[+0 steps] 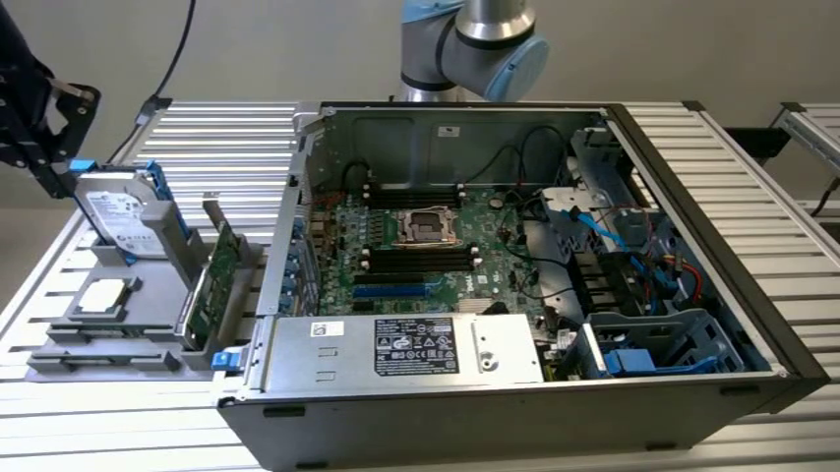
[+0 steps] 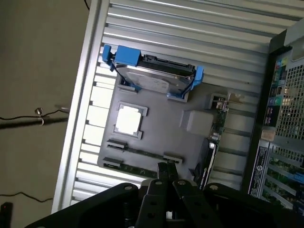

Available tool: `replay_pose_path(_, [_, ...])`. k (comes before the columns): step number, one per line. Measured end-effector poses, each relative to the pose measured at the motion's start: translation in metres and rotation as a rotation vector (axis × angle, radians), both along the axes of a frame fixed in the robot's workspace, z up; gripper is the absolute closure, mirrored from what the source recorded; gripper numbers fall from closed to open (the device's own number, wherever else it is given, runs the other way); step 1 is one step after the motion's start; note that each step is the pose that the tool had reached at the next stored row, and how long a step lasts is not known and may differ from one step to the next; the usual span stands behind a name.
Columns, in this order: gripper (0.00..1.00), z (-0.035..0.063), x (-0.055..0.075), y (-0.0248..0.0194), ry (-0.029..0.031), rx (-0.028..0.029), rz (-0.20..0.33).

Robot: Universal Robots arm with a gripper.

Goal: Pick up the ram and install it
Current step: 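Pick up the ram and move it above insertion slot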

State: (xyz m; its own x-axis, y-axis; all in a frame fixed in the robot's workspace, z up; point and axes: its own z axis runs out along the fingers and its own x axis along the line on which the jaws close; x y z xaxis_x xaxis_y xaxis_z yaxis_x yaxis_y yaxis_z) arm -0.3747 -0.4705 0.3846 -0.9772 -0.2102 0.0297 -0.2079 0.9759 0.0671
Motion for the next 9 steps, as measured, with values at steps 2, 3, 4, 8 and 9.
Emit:
replay_pose_path(2, [0.89,0.0,0.0,0.0,0.0,0.0,0.037])
replay_pose_path(3, [0.89,0.0,0.0,0.0,0.0001,0.0001,0.055])
replay_pose_path(4, [0.89,0.0,0.0,0.0,0.0001,0.0004,0.074])
replay_pose_path(8, [0.89,0.0,0.0,0.0,0.0,0.0022,0.145])
replay_pose_path(9, [0.89,-0.0001,0.0,0.0,-0.0001,0.0028,0.163])
